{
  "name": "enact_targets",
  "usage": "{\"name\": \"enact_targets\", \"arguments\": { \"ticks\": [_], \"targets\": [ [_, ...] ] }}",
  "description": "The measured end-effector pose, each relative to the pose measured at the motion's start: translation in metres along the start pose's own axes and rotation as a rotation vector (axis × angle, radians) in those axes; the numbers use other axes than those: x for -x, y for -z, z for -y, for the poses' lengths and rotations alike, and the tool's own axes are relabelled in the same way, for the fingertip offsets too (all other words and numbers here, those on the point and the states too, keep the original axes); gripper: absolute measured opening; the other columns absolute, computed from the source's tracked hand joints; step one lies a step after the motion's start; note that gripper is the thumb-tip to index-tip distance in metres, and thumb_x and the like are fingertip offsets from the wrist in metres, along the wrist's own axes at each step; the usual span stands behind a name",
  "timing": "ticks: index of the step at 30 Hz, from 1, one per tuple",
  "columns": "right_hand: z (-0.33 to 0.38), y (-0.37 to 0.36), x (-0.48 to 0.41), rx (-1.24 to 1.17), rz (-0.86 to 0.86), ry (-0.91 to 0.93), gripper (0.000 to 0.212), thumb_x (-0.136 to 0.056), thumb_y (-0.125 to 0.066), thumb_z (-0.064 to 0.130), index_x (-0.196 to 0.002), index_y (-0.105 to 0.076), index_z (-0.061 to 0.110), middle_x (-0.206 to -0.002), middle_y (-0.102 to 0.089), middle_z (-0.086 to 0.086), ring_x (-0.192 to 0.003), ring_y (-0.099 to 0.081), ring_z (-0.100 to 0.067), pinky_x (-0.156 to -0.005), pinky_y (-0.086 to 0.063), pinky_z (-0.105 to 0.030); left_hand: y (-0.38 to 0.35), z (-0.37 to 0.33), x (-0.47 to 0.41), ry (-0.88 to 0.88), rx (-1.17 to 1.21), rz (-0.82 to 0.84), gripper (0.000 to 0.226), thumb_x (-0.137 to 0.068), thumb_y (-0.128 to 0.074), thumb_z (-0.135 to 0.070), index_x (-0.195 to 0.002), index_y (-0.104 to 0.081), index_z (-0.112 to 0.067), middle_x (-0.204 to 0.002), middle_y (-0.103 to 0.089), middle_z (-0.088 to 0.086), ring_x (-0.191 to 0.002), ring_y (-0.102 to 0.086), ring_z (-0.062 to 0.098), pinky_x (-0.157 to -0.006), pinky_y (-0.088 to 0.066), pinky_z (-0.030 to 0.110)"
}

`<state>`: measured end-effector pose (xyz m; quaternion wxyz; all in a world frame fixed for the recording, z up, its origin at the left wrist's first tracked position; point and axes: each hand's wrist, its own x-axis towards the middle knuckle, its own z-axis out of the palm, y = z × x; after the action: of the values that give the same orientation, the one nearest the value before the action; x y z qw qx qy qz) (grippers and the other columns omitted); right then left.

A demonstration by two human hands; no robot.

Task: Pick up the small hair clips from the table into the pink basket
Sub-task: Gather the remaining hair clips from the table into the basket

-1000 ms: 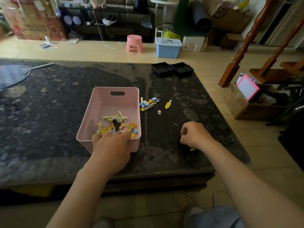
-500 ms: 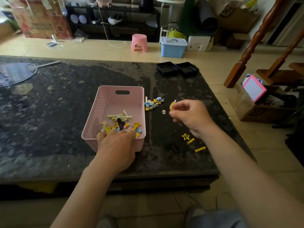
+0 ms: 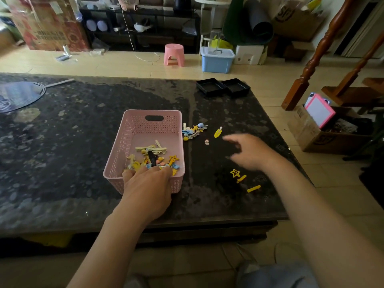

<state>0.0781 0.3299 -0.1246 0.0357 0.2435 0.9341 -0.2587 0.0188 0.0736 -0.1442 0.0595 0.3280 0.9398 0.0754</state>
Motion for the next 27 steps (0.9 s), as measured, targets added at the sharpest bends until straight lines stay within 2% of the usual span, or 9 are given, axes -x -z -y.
{"name": "enact_targets", "arguments": {
  "ticks": [3,5,7,9,12,14,18,22,27],
  "targets": [
    [-0.033,0.003,0.019,0.106,0.31,-0.068,0.086,-0.086,-0.066,-0.003,-0.153,-0.03,0.037,-0.161,-0.028,0.0,-0.145,-0.031,-0.019,-0.104,-0.03,-0.02,0.0,0.0,0.0,0.003,-0.004,-0.001,0.013,-0.099,-0.042,-0.033,-0.109,-0.05,-0.032,-0.107,-0.057,-0.006,-0.102,-0.049,0.021,-0.095,-0.03,0.047],
    [-0.046,-0.003,0.025,0.184,0.391,-0.071,0.085,-0.088,-0.068,0.003,-0.152,-0.029,0.042,-0.163,-0.02,0.004,-0.149,-0.021,-0.019,-0.113,-0.025,-0.026,-0.001,-0.001,-0.001,0.005,-0.008,-0.004,0.014,-0.098,-0.043,-0.033,-0.11,-0.05,-0.032,-0.108,-0.058,-0.006,-0.103,-0.049,0.022,-0.095,-0.03,0.048],
    [-0.05,-0.01,0.023,0.241,0.37,-0.058,0.077,-0.089,-0.07,0.01,-0.15,-0.035,0.044,-0.163,-0.02,0.007,-0.15,-0.019,-0.019,-0.117,-0.022,-0.032,-0.002,-0.001,-0.001,0.012,-0.014,0.0,0.015,-0.098,-0.043,-0.033,-0.112,-0.05,-0.032,-0.108,-0.059,-0.006,-0.103,-0.05,0.022,-0.095,-0.031,0.048],
    [-0.05,-0.016,0.019,0.28,0.31,-0.025,0.066,-0.089,-0.071,0.015,-0.144,-0.046,0.041,-0.158,-0.03,0.008,-0.145,-0.028,-0.018,-0.117,-0.028,-0.035,-0.002,-0.001,-0.001,0.016,-0.015,0.0,0.016,-0.098,-0.042,-0.035,-0.112,-0.05,-0.033,-0.108,-0.059,-0.006,-0.103,-0.05,0.022,-0.094,-0.031,0.048],
    [-0.047,-0.024,0.015,0.303,0.194,0.049,0.046,-0.089,-0.071,0.018,-0.131,-0.062,0.033,-0.138,-0.051,0.005,-0.128,-0.047,-0.016,-0.107,-0.041,-0.032,-0.002,-0.002,0.0,0.018,-0.014,-0.006,0.014,-0.1,-0.039,-0.035,-0.108,-0.05,-0.032,-0.107,-0.059,-0.006,-0.101,-0.05,0.021,-0.093,-0.031,0.047],
    [-0.044,-0.026,0.013,0.311,0.162,0.056,0.034,-0.09,-0.07,0.02,-0.123,-0.067,0.029,-0.126,-0.054,0.004,-0.118,-0.052,-0.017,-0.1,-0.047,-0.033,-0.002,-0.002,0.001,0.019,-0.014,0.001,0.014,-0.1,-0.039,-0.035,-0.108,-0.05,-0.032,-0.107,-0.059,-0.005,-0.101,-0.049,0.021,-0.094,-0.031,0.047],
    [-0.036,-0.03,0.01,0.29,0.151,0.008,0.017,-0.092,-0.067,0.018,-0.106,-0.068,0.027,-0.117,-0.054,0.003,-0.104,-0.055,-0.016,-0.088,-0.052,-0.032,-0.001,-0.001,0.0,0.014,-0.012,0.004,0.013,-0.1,-0.037,-0.035,-0.105,-0.049,-0.032,-0.106,-0.059,-0.005,-0.1,-0.049,0.021,-0.095,-0.03,0.049],
    [-0.032,-0.032,0.006,0.206,0.161,-0.082,0.015,-0.089,-0.068,0.017,-0.089,-0.06,0.03,-0.107,-0.055,0.005,-0.092,-0.056,-0.013,-0.076,-0.053,-0.029,0.0,-0.002,0.0,0.02,-0.013,0.009,0.012,-0.1,-0.037,-0.035,-0.105,-0.048,-0.032,-0.107,-0.058,-0.005,-0.101,-0.049,0.022,-0.095,-0.03,0.049],
    [-0.027,-0.033,0.003,0.156,0.147,-0.142,0.016,-0.084,-0.074,0.019,-0.09,-0.061,0.027,-0.098,-0.054,0.006,-0.086,-0.057,-0.012,-0.076,-0.056,-0.03,0.0,-0.002,0.0,0.025,-0.016,0.021,0.013,-0.1,-0.038,-0.036,-0.108,-0.048,-0.032,-0.109,-0.059,-0.005,-0.102,-0.049,0.022,-0.097,-0.031,0.049]
  ]
}}
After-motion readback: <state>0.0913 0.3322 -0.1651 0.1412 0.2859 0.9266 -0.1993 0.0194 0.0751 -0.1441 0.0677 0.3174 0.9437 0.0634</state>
